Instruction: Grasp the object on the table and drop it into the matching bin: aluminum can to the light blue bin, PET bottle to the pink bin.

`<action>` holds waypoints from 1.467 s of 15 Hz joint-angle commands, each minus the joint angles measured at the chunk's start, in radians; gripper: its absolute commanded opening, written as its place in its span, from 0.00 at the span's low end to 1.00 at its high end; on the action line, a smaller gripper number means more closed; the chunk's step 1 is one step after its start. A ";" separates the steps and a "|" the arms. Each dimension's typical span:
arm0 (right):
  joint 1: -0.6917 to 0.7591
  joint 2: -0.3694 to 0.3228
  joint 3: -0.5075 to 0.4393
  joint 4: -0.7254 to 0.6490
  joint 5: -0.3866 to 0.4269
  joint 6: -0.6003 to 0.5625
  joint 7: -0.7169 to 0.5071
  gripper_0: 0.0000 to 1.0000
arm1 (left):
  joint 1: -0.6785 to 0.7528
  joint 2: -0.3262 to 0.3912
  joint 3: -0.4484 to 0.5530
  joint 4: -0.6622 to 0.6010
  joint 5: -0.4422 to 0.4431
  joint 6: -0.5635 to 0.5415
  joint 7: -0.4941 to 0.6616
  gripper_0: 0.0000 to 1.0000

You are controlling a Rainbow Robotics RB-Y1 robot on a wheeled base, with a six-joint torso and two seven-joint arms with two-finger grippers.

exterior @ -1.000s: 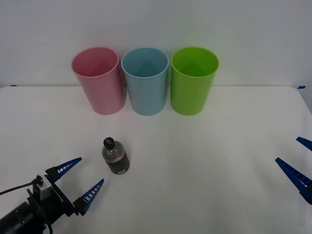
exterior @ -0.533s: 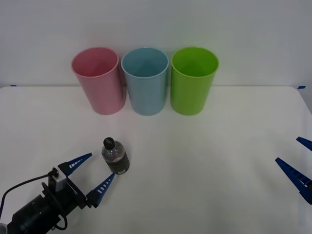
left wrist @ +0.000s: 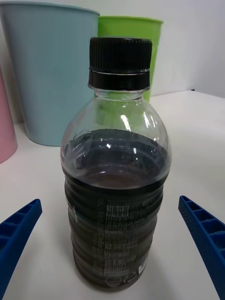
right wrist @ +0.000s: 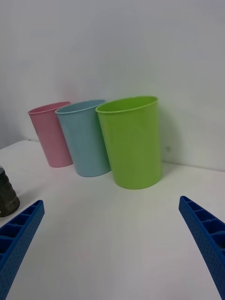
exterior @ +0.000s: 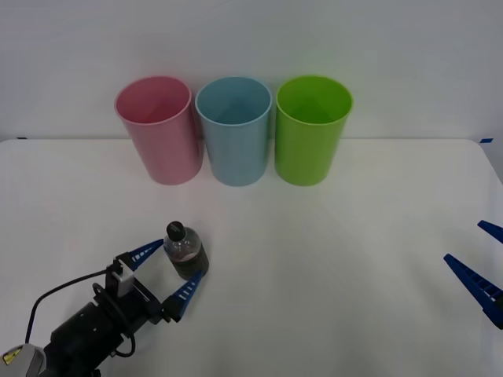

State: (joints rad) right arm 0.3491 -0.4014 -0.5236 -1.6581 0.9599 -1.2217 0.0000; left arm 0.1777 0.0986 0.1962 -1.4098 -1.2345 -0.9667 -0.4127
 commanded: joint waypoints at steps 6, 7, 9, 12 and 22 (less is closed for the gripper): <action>0.000 0.000 0.000 0.000 0.000 0.000 0.000 1.00 | -0.026 -0.060 -0.001 0.003 -0.062 0.034 0.002 1.00; 0.000 0.000 0.000 0.000 0.000 0.000 0.000 1.00 | -0.038 -0.060 -0.006 0.012 -0.063 0.042 0.002 1.00; 0.000 0.000 0.000 0.000 0.000 0.000 0.000 1.00 | -0.053 -0.060 -0.007 0.031 -0.063 0.042 0.000 1.00; 0.000 0.000 0.000 0.000 0.000 0.000 0.000 1.00 | -0.055 -0.060 -0.007 0.032 -0.063 0.042 0.002 1.00; 0.000 0.000 0.000 0.000 0.000 0.000 0.000 1.00 | -0.053 -0.059 0.003 0.032 -0.057 0.042 0.003 0.00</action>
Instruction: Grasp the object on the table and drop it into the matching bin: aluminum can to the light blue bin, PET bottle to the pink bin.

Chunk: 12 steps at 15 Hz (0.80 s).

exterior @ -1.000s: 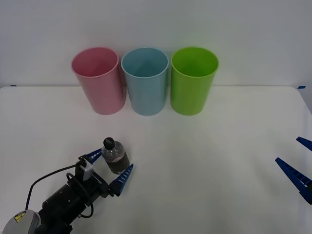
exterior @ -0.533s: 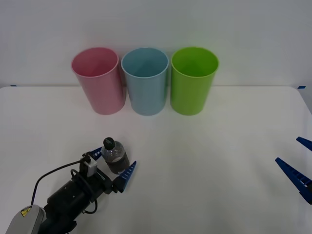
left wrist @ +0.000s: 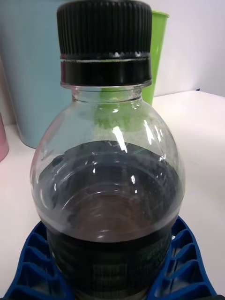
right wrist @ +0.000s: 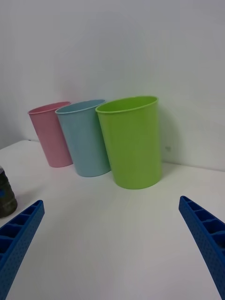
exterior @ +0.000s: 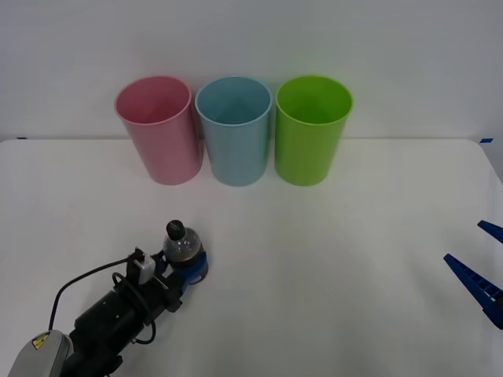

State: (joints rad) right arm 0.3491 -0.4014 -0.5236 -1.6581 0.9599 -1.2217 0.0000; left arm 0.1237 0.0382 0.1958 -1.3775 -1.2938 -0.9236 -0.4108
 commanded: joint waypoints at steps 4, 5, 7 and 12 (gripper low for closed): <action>0.000 0.000 0.000 0.000 0.000 0.000 0.000 1.00 | 0.001 0.015 0.034 -0.005 0.030 -0.054 0.009 0.00; 0.000 0.000 0.000 0.000 0.000 0.000 0.000 1.00 | 0.004 0.043 0.034 -0.012 0.068 -0.052 0.014 0.00; 0.000 0.000 0.000 0.000 0.000 0.000 0.000 1.00 | 0.004 0.080 0.060 -0.021 0.128 -0.044 0.020 0.00; 0.000 0.000 0.000 0.000 0.000 0.000 0.000 1.00 | 0.005 0.167 0.085 -0.118 0.223 0.034 0.188 0.00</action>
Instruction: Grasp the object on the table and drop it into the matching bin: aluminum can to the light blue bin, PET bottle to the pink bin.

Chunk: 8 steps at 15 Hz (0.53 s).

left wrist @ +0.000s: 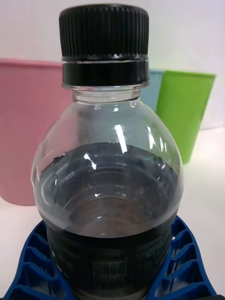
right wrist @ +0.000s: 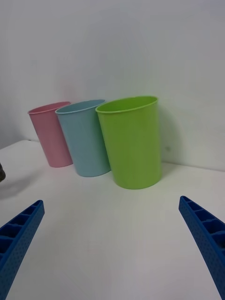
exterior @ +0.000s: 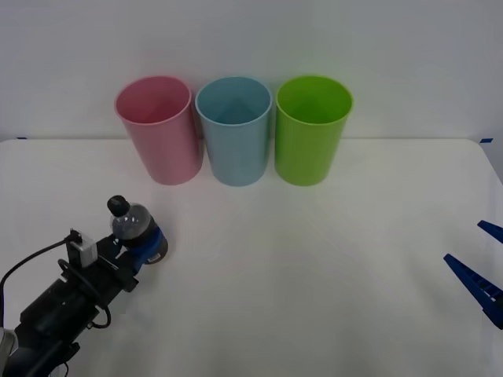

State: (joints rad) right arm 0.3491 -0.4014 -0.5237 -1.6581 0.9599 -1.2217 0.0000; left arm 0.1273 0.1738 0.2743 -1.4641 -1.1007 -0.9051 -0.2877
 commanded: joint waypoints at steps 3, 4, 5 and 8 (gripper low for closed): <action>0.000 0.000 0.000 0.000 0.000 0.000 0.000 1.00 | 0.002 0.081 0.011 -0.116 0.051 0.077 0.185 0.00; 0.000 0.000 0.000 0.000 0.000 0.000 0.000 1.00 | 0.002 0.101 0.011 -0.147 0.051 0.095 0.226 0.00; 0.000 0.000 0.000 0.000 0.000 0.000 0.000 1.00 | -0.003 0.125 0.011 -0.182 0.050 0.103 0.289 0.00; 0.000 0.000 0.000 0.000 0.000 0.000 0.000 1.00 | -0.035 0.159 0.013 -0.263 0.031 0.130 0.447 0.00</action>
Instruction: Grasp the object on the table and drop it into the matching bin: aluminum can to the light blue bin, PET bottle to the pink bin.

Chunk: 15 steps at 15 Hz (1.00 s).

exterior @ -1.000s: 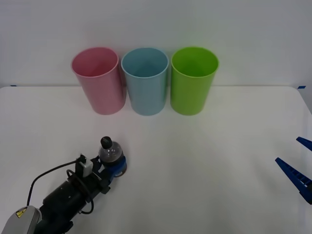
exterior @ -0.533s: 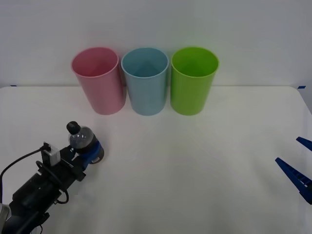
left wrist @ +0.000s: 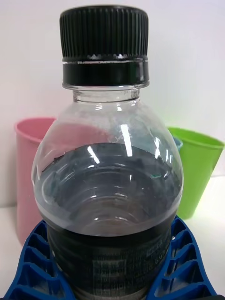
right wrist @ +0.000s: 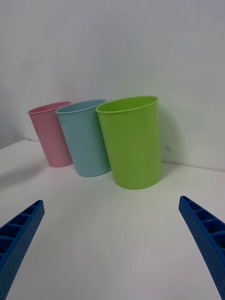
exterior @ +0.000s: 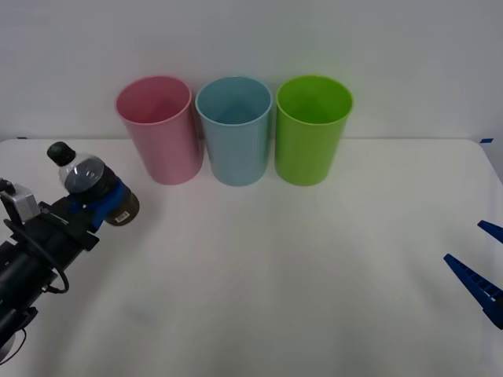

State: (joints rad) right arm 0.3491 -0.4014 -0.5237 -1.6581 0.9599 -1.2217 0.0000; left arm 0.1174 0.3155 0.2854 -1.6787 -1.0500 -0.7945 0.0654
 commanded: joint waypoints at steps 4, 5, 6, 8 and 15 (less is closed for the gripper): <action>0.000 0.000 0.000 0.000 0.000 0.000 0.000 1.00 | -0.114 0.019 0.023 -0.076 -0.070 0.058 0.218 0.00; 0.000 0.000 0.000 0.000 0.000 0.000 0.000 1.00 | -0.134 0.019 0.021 -0.078 -0.088 0.089 0.223 0.00; 0.000 0.000 0.000 0.000 0.000 0.000 0.000 1.00 | -0.160 0.019 0.011 -0.078 -0.100 0.133 0.229 0.00; 0.000 0.000 0.000 0.000 0.000 0.000 0.000 1.00 | -0.205 0.019 -0.009 -0.076 -0.131 0.202 0.241 0.00; 0.000 0.000 0.000 0.000 0.000 0.000 0.000 1.00 | -0.415 0.019 -0.052 0.063 -0.249 0.320 0.261 0.00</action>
State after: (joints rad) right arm 0.3491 -0.4014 -0.5236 -1.6581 0.9599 -1.2217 0.0000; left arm -0.2728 0.3345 0.2352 -1.6390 -1.2878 -0.4747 0.3269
